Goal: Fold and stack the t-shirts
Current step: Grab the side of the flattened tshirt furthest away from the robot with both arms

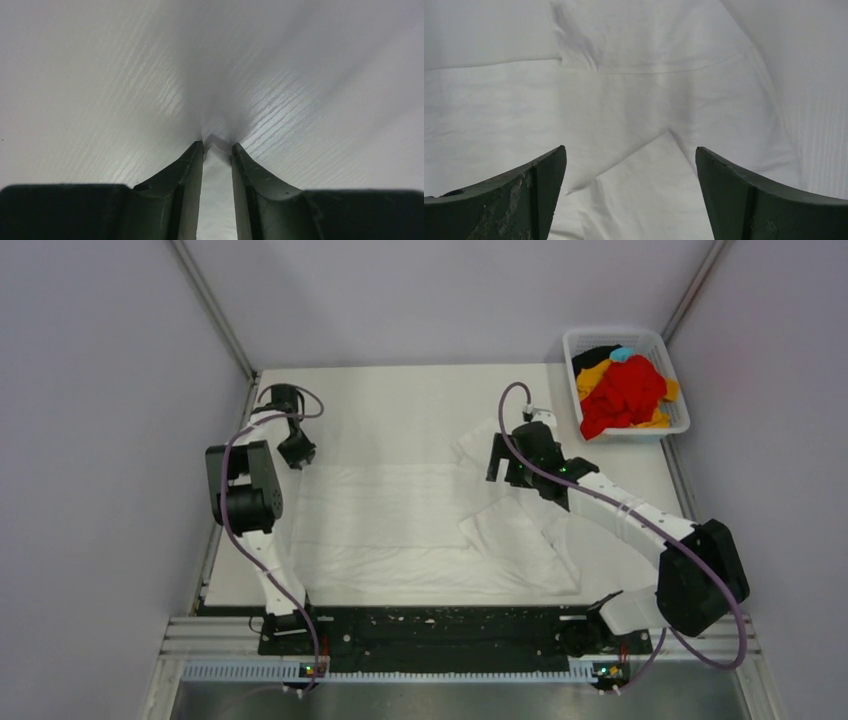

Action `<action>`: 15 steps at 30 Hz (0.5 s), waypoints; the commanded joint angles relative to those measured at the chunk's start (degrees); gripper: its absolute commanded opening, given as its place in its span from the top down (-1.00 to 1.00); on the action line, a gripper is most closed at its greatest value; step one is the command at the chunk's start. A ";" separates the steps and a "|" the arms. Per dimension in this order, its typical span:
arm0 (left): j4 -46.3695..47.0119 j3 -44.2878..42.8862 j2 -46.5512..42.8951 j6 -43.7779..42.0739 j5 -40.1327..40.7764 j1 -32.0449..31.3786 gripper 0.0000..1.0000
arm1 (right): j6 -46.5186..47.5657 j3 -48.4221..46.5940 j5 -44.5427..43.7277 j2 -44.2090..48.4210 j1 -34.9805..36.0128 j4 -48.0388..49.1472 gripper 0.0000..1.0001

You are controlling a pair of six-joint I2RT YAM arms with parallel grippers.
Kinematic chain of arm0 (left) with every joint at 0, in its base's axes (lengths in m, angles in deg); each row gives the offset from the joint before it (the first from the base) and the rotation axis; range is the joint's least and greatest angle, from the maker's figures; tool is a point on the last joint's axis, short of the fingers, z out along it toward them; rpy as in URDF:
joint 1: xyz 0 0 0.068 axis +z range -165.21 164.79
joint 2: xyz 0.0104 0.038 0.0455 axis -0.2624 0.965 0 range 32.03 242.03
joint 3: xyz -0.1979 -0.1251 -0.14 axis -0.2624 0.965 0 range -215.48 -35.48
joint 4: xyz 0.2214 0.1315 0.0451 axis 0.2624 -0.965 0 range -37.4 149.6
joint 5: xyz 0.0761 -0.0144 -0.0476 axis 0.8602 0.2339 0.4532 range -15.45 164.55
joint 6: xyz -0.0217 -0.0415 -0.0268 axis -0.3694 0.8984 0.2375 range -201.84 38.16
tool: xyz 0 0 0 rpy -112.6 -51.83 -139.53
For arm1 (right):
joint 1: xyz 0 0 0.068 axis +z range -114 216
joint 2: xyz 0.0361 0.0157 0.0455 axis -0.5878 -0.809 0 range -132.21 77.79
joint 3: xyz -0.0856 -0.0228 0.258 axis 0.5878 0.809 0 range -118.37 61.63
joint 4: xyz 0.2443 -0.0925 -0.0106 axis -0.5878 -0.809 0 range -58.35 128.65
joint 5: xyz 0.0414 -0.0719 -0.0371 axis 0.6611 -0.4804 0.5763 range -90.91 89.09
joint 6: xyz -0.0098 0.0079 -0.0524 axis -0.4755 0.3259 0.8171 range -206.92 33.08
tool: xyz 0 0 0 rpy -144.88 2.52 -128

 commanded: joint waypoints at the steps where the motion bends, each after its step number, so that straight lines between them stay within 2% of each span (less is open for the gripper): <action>1: -1.27 4.33 -0.81 0.46 -2.30 -0.06 0.36 | 0.96 -1.53 -1.44 -1.88 -0.65 0.95 -0.97; 12: -1.46 7.31 -2.67 -0.44 -2.60 -0.30 0.37 | 3.05 -8.27 -1.46 -9.07 -0.98 0.43 -0.97; 13: -1.50 7.17 -2.49 -0.51 -2.53 -0.32 0.51 | 3.26 -8.83 -1.39 -9.95 -1.05 0.49 -0.97; 15: -1.59 6.89 -2.33 -0.64 -2.47 -0.33 0.97 | 3.62 -10.18 -1.55 -11.32 -1.16 0.69 -0.98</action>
